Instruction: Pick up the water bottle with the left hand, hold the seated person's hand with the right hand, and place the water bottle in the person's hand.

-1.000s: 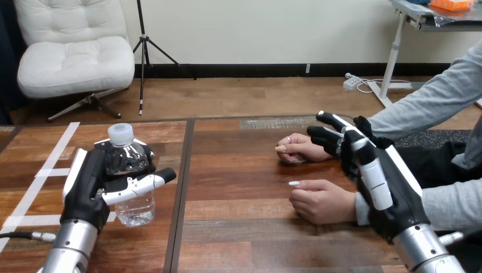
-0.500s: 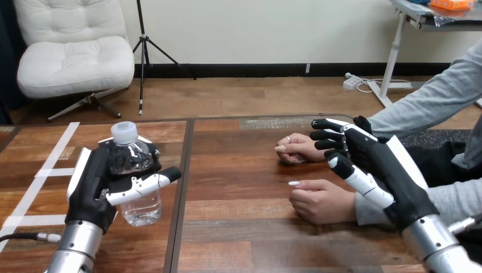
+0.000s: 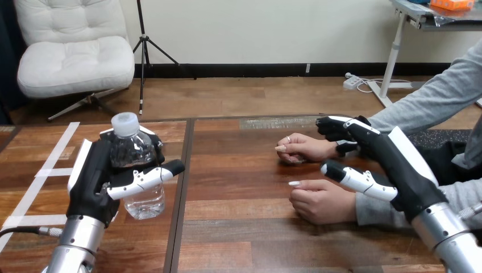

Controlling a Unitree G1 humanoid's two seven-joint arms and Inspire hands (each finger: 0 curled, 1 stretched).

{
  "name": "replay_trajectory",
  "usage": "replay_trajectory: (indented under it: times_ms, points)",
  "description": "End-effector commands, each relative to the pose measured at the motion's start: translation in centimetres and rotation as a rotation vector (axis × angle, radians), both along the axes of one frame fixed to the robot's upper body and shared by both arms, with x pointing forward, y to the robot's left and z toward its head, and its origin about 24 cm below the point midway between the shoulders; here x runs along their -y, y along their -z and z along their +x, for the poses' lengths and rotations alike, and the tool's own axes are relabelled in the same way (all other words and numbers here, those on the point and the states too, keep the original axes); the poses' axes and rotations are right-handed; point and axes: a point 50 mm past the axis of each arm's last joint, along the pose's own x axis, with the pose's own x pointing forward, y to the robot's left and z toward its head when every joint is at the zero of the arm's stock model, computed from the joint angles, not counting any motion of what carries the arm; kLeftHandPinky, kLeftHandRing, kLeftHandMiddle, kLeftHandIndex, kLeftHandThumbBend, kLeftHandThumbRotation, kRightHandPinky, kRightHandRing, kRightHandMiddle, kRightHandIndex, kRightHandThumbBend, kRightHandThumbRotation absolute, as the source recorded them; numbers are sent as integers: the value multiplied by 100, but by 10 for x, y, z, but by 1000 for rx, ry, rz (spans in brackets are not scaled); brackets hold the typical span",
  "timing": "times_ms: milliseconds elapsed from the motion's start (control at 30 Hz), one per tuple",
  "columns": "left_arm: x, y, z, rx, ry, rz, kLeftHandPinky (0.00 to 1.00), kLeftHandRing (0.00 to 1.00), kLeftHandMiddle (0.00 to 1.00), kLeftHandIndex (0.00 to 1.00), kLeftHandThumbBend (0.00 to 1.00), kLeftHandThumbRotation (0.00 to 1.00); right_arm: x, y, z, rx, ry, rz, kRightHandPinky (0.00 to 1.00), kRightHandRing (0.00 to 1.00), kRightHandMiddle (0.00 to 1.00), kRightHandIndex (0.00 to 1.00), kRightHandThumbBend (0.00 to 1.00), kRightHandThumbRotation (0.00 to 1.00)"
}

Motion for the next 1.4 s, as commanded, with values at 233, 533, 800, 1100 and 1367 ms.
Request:
replay_trajectory:
  times_ms: [233,533,800,1100,1367]
  points:
    - [7,-28,9,137,29,-14,22,27,33,36,76,0,9,-23,20,105,19,-159,70,79,82,82,100,82]
    - [6,-28,9,132,30,-12,22,27,33,36,76,0,16,-19,25,107,36,-217,67,78,82,81,96,76]
    - [6,-28,8,127,30,-9,22,27,33,36,76,0,22,-15,28,91,49,-268,67,79,82,82,95,73]
    - [5,-29,7,136,34,-2,22,27,33,36,75,0,29,-10,32,83,67,-332,67,80,82,81,94,72]
    - [5,-29,7,136,34,-3,22,27,33,36,75,0,36,-5,34,70,80,-364,68,82,83,81,91,68]
